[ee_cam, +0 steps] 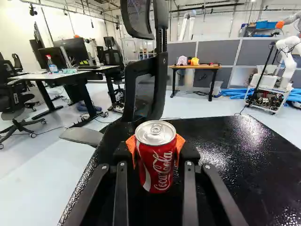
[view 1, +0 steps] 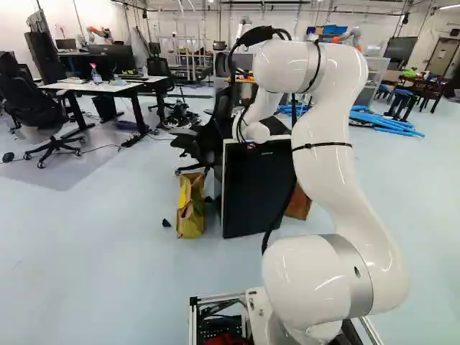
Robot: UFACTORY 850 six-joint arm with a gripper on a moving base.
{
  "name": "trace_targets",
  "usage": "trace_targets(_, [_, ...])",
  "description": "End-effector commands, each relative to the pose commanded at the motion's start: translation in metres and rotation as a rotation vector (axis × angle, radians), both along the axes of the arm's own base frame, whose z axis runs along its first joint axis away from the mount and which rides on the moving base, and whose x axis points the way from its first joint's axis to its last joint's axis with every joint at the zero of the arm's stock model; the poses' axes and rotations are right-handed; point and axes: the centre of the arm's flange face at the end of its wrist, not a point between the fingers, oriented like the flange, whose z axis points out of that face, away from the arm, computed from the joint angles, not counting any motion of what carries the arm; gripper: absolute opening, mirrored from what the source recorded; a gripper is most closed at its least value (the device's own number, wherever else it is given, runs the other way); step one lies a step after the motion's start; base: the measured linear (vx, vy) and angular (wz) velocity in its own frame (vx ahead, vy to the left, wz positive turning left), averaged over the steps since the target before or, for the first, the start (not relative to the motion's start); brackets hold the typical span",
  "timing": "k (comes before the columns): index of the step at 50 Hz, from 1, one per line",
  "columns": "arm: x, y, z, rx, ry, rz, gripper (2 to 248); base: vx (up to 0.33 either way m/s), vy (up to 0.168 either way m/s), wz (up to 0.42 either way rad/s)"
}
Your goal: Grab a drink from the fridge
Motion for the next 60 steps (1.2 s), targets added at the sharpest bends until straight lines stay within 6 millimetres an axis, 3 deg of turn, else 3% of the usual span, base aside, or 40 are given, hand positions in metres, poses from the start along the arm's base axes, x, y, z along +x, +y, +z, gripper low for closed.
trace_targets(36, [-0.001,0.000,0.042,-0.003,-0.060,0.000,100,0.000,0.000,0.000])
trace_targets(60, [-0.004,0.001,0.043,-0.004,-0.058,0.000,100,0.000,0.000,0.000])
